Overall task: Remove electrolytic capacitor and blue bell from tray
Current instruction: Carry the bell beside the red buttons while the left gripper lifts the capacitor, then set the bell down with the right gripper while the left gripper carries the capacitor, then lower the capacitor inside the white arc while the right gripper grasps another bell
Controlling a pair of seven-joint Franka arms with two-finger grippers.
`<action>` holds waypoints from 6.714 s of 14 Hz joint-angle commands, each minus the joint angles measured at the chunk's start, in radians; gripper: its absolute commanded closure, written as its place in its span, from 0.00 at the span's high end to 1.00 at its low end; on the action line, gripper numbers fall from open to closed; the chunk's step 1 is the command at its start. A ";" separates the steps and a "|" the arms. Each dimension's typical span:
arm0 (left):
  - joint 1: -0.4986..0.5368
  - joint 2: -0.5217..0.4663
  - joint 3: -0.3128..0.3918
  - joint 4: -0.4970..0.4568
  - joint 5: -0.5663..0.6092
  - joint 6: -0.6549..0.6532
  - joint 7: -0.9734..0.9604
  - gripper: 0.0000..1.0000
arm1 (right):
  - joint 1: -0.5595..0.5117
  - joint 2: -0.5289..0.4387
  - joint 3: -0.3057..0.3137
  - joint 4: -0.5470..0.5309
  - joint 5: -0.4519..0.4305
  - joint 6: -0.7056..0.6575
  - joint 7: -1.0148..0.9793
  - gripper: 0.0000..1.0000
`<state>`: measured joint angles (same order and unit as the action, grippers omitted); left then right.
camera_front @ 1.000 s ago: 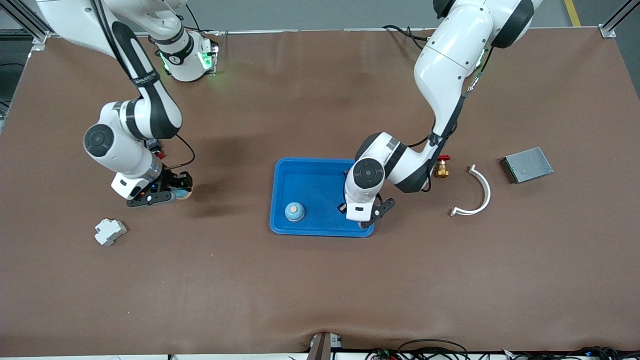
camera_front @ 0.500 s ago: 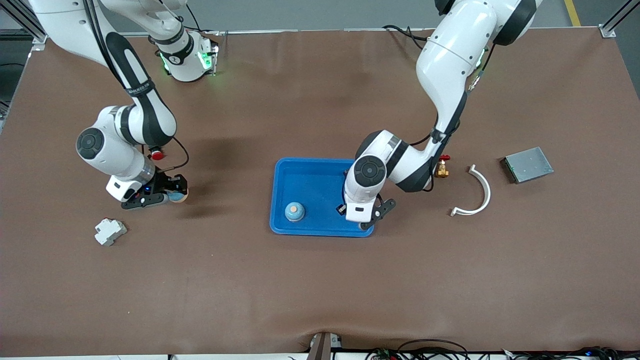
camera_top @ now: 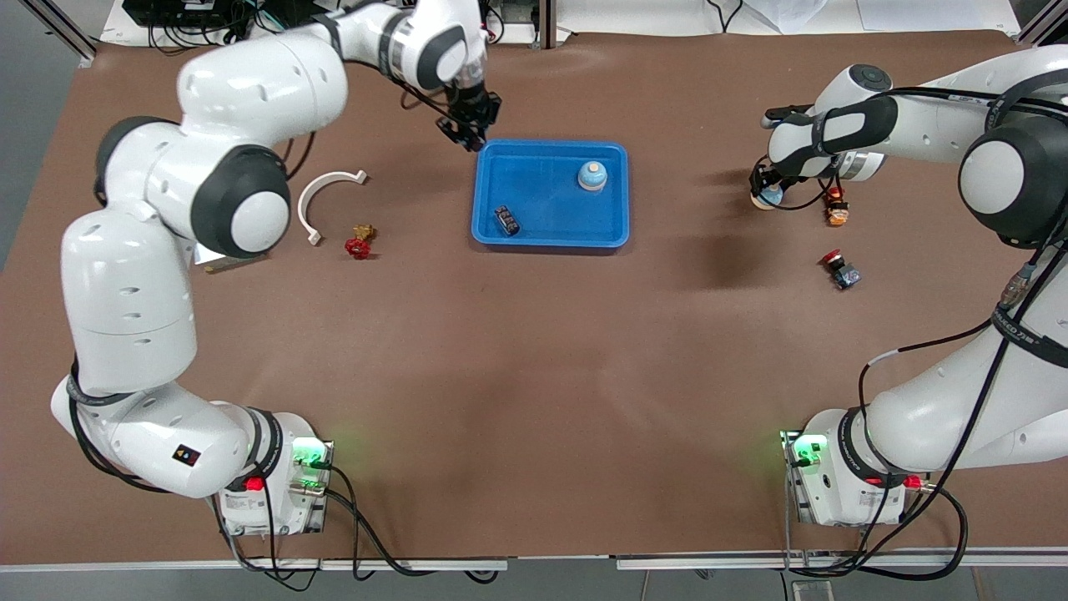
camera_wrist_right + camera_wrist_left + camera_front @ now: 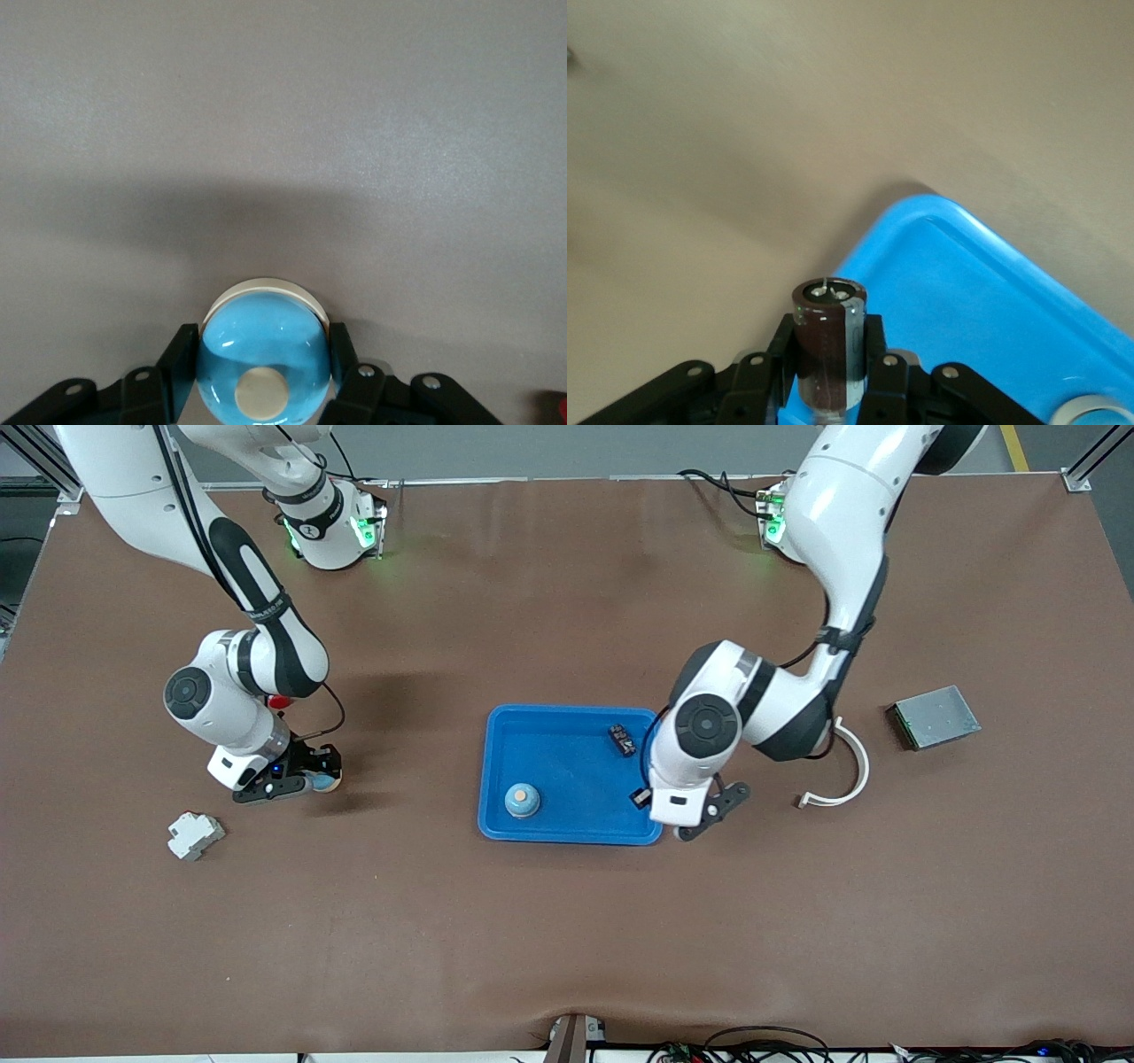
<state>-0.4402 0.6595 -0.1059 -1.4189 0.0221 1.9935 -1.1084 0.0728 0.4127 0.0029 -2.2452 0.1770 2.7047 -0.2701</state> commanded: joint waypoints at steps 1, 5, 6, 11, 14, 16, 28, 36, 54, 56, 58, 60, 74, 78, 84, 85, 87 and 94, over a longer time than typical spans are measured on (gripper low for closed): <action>0.052 -0.073 -0.005 -0.026 0.022 -0.119 0.148 0.01 | -0.002 0.014 0.005 0.015 0.012 0.003 -0.020 0.00; 0.148 -0.144 -0.005 -0.058 0.024 -0.217 0.402 0.01 | -0.001 0.028 0.005 0.038 0.010 -0.003 -0.015 1.00; 0.176 -0.167 -0.005 -0.081 0.024 -0.222 0.457 0.01 | 0.002 0.026 0.003 0.044 0.010 -0.009 -0.015 1.00; 0.306 -0.253 -0.003 -0.189 0.038 -0.213 0.761 0.01 | 0.045 -0.006 -0.011 0.125 0.009 -0.153 0.028 1.00; 0.377 -0.300 -0.011 -0.273 0.075 -0.152 0.867 0.01 | 0.051 -0.008 -0.009 0.232 -0.100 -0.281 0.144 1.00; 0.426 -0.360 -0.015 -0.406 0.075 -0.029 0.938 0.01 | 0.074 -0.005 -0.004 0.317 -0.178 -0.395 0.279 1.00; 0.454 -0.432 -0.063 -0.749 0.059 0.378 0.987 0.00 | 0.330 0.087 -0.006 0.522 -0.197 -0.491 0.753 1.00; 0.454 -0.387 -0.061 -0.776 0.061 0.455 0.989 0.00 | 0.481 0.256 -0.004 0.706 -0.225 -0.496 1.083 1.00; 0.502 -0.252 -0.058 -0.773 0.073 0.525 0.996 0.01 | 0.544 0.448 -0.004 0.869 -0.220 -0.391 1.232 1.00; 0.503 -0.244 -0.057 -0.769 0.073 0.525 0.998 0.02 | 0.553 0.456 -0.004 0.869 -0.222 -0.391 1.241 1.00; 0.508 -0.235 -0.057 -0.766 0.073 0.525 1.000 0.03 | 0.553 0.457 -0.004 0.869 -0.222 -0.390 1.243 1.00; 0.511 -0.233 -0.057 -0.762 0.073 0.525 0.998 0.05 | 0.561 0.460 -0.004 0.869 -0.222 -0.391 1.243 1.00; 0.508 -0.331 -0.089 -0.629 0.058 0.273 0.948 1.00 | 0.555 0.472 -0.004 0.877 -0.223 -0.373 1.235 0.65; 0.502 -0.314 -0.179 -0.434 0.058 0.064 0.733 1.00 | 0.556 0.472 -0.004 0.880 -0.222 -0.375 1.241 0.00; 0.486 -0.264 -0.291 -0.292 0.056 0.056 0.394 1.00 | 0.558 0.426 0.008 0.950 -0.208 -0.569 1.258 0.00; 0.468 -0.256 -0.294 -0.279 0.056 0.056 0.340 1.00 | 0.555 0.419 0.012 0.973 -0.205 -0.623 1.255 0.00; 0.419 -0.239 -0.294 -0.258 0.058 0.056 0.227 1.00 | 0.523 0.387 0.034 0.987 -0.199 -0.690 1.225 0.00; 0.235 -0.129 -0.287 -0.201 0.073 0.077 -0.050 1.00 | 0.343 0.281 0.046 0.932 -0.162 -0.780 0.835 0.00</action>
<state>-0.1745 0.4886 -0.3991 -1.6581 0.0767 2.0754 -1.1135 0.4704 0.7370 0.0247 -1.2518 -0.0001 1.9263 0.6577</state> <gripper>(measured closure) 0.000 0.361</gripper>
